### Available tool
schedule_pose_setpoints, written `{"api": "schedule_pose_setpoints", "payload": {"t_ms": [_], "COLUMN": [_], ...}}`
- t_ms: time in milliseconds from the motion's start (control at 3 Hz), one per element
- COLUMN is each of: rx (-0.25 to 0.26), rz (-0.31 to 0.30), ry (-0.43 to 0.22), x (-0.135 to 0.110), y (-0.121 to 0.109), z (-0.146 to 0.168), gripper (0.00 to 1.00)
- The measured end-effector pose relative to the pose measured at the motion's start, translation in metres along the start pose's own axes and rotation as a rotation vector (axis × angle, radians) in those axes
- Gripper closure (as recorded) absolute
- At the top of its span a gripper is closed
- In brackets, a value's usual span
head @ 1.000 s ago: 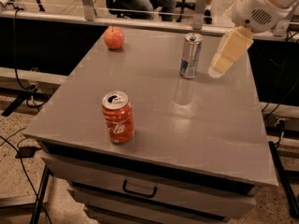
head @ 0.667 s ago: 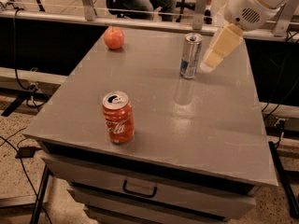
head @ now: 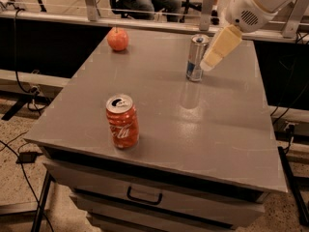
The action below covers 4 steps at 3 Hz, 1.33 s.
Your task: Move redbull can near apple
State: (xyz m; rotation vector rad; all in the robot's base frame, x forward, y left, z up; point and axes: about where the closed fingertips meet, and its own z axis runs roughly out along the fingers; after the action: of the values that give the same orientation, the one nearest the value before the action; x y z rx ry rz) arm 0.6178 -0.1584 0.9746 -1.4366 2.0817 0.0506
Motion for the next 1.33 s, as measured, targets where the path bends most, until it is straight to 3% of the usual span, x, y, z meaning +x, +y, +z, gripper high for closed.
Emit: {"api": "schedule_pose_setpoints", "payload": {"t_ms": [667,1333], "rx": [-0.009,-0.018], "rz": [0.039,0.129], "ry": [-0.073,-0.164], "x": [-0.008,-0.01], "y": [-0.018,-0.035], "z": [0.015,0.044], "gripper": [0.0,0.0]}}
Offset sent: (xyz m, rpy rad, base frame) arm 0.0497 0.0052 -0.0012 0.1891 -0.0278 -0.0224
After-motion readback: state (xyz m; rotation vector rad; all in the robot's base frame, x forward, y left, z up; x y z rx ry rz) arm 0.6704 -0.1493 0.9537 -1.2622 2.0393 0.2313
